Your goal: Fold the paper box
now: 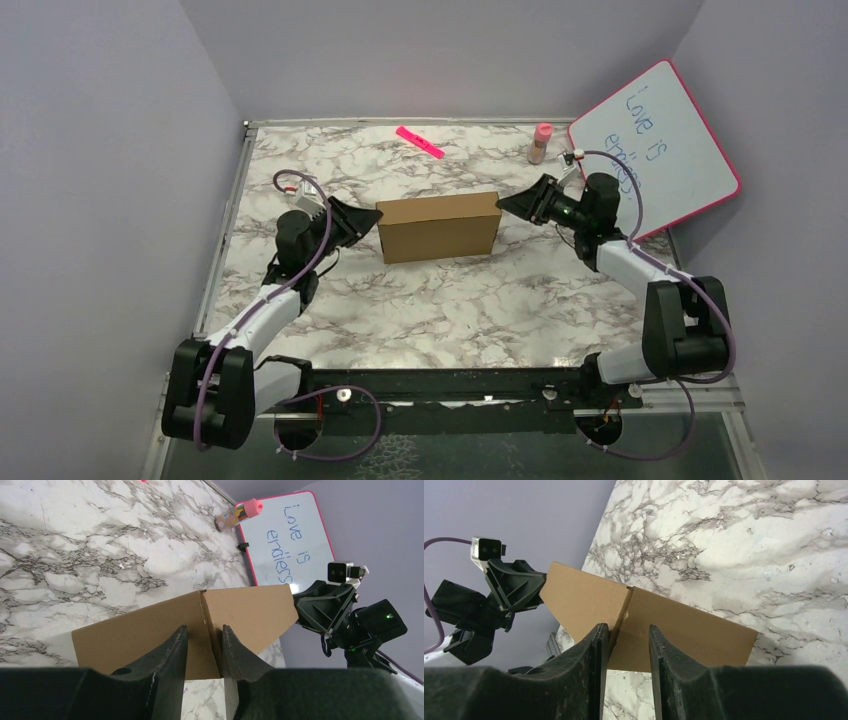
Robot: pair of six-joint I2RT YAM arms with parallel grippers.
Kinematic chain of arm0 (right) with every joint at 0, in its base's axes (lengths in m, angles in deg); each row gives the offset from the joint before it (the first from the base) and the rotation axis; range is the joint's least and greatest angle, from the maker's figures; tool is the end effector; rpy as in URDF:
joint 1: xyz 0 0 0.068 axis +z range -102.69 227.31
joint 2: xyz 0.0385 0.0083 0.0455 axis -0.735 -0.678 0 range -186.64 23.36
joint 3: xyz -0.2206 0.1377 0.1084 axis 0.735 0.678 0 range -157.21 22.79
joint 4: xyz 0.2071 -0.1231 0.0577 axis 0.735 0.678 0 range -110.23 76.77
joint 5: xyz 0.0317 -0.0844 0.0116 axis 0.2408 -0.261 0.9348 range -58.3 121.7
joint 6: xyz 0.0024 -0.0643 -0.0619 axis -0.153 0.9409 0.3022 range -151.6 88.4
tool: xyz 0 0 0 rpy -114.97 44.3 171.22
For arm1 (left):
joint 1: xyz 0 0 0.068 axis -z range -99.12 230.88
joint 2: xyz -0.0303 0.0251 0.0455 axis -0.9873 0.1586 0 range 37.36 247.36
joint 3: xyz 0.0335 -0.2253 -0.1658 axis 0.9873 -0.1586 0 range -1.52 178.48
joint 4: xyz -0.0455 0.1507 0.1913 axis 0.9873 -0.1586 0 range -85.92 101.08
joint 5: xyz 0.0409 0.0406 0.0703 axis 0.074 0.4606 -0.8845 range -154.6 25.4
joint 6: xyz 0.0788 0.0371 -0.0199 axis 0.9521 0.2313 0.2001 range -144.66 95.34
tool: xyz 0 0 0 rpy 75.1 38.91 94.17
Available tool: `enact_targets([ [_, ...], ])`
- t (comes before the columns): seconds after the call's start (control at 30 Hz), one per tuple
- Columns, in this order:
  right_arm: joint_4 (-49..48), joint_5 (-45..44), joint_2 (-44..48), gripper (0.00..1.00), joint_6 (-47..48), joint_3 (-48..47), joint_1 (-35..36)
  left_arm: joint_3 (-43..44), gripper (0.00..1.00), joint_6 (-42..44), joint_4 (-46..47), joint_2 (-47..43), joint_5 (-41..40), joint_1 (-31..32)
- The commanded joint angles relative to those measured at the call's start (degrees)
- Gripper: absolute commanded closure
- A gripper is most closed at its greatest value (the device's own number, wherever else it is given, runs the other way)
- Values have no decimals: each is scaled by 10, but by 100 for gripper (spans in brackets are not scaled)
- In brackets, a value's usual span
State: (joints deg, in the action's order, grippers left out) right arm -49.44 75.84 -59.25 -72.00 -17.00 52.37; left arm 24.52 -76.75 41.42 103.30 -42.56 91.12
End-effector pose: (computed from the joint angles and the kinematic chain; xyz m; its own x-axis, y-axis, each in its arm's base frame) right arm 0.3159 0.0836 0.2411 -0.6565 0.4088 -0.6339 -0.4096 0.5125 0.7547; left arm 0.2599 -0.0774 0.2367 -0.5178 -0.6496 -0.5567 0.1962 0.5432 -0.8164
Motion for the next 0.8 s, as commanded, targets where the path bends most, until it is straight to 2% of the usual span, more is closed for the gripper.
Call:
enact_targets([
  [0.0,165,-43,1,59,56,10,-7,-1,66,76,-186,-16,-68,-6],
  [0.23,188,-54,56,35,64,-28,-7,149,41,215,-290,-46,-71,-7],
  [0.43,199,-59,114,13,93,-19,-7,219,29,341,-303,-47,-24,-7],
  [0.57,192,-63,150,6,122,-2,-7,257,21,404,-323,-22,44,0],
  [0.77,182,-59,181,1,149,20,-7,311,10,538,-355,14,72,65],
])
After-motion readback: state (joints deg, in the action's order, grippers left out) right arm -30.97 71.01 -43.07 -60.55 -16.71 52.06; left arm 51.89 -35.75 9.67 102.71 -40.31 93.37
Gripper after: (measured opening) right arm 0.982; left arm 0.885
